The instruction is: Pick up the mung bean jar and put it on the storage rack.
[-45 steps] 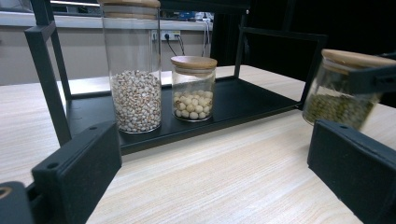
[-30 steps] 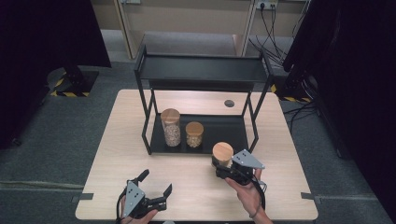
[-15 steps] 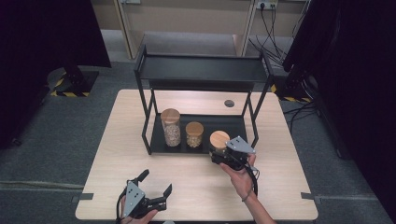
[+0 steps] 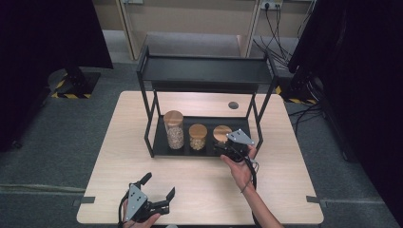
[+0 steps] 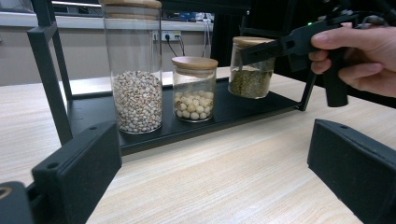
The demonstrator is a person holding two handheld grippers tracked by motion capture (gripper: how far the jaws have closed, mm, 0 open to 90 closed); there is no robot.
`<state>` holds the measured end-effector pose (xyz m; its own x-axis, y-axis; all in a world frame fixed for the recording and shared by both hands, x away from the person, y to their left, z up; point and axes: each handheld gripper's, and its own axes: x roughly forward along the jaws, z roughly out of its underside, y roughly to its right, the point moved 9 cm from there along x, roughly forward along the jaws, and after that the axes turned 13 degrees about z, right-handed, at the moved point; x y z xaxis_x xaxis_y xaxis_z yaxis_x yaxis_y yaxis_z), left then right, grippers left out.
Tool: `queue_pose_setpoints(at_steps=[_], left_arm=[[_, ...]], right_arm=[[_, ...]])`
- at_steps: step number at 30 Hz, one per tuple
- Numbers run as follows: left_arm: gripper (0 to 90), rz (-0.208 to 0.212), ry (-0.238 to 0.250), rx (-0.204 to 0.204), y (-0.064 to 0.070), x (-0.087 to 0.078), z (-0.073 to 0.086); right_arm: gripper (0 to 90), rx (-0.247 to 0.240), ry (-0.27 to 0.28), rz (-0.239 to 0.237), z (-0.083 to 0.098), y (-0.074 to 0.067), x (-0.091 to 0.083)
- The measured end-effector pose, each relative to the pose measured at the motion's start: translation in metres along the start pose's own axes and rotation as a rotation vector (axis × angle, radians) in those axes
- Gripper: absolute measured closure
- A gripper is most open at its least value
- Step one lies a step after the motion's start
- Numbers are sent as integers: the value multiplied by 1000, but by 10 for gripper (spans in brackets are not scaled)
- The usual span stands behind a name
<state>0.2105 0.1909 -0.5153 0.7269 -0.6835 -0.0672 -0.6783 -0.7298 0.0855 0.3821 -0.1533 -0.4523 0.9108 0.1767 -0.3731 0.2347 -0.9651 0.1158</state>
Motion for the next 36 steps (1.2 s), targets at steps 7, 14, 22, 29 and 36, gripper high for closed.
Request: queue_pose_setpoints(at_steps=[7, 14, 22, 29, 36], left_arm=[[24, 1, -1, 0, 0, 0, 0], [24, 0, 2, -2, -1, 0, 0], [24, 0, 3, -2, -1, 0, 0], [24, 2, 1, -2, -1, 0, 0], [24, 2, 3, -2, -1, 0, 0]], right_arm=[[253, 16, -20, 15, 4, 1, 14], [253, 13, -16, 20, 3, -2, 22], [253, 5, -31, 36, 5, -4, 30], [253, 1, -44, 40, 9, -5, 36], [250, 21, -52, 30, 13, -3, 39]])
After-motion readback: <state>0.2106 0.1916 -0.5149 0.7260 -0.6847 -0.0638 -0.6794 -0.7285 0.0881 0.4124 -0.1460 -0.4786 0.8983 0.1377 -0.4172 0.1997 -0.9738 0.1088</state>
